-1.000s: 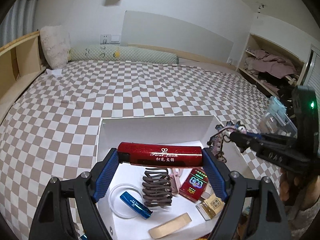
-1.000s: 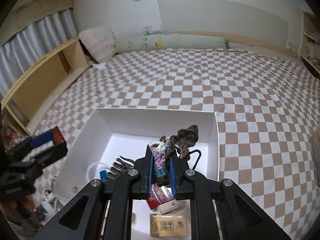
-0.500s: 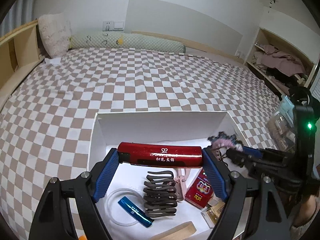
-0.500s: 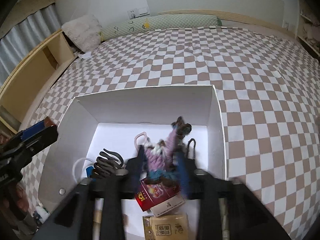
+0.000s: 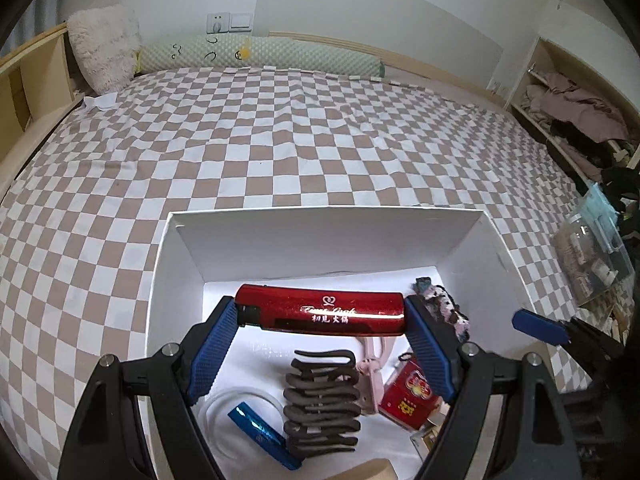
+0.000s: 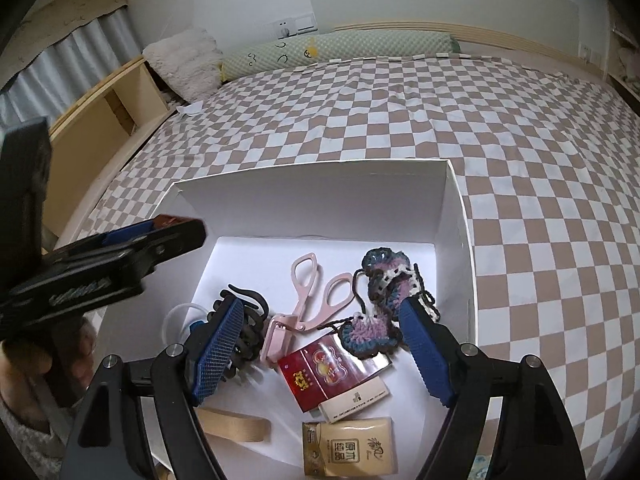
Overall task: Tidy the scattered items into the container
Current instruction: 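Open the right gripper to drop the pouch while the left gripper drops the red lighter, then withdraw both grippers from the box back toward the item pile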
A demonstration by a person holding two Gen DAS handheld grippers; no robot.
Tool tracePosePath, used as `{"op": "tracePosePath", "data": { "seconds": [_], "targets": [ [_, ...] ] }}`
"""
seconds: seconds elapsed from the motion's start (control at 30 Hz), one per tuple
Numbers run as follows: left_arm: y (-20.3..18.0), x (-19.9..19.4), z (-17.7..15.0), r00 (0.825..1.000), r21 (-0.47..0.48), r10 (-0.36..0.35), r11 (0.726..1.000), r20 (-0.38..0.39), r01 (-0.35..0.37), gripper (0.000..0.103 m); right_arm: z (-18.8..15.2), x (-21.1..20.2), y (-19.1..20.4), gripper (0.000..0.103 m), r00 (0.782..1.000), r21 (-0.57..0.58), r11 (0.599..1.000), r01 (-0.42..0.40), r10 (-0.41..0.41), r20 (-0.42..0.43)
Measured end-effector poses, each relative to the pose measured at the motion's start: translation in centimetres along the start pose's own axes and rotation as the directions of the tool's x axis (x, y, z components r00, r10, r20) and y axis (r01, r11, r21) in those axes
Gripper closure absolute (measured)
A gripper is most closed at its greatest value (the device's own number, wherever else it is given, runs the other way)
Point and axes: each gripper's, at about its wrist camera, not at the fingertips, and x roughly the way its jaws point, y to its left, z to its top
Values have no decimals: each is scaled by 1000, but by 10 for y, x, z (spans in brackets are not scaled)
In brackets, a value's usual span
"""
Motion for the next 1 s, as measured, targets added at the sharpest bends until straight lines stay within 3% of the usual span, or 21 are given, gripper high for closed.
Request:
{"op": "tracePosePath", "data": {
  "seconds": [0.23,0.27,0.3,0.33,1.0],
  "targets": [
    [8,14,4,999,-69,17,997,-37,-19,20,-2,4,-1,23,1000,-2,1000,-8,8,-15],
    [9,16,4,999,-79,16,997,-46,-20,17,-2,4,-1,23,1000,-2,1000,-8,8,-15],
    [12,18,4,998,-90,14,996,-53,-19,4,-2,4,-1,23,1000,-2,1000,-8,8,-14],
    [14,18,4,998,-103,12,995,-57,-18,0,-3,4,-1,23,1000,-1,1000,-9,9,-14],
    [20,-21,-10,998,-55,57,997,1,-57,0,-6,-17,10,23,1000,-14,1000,-5,5,10]
  ]
}}
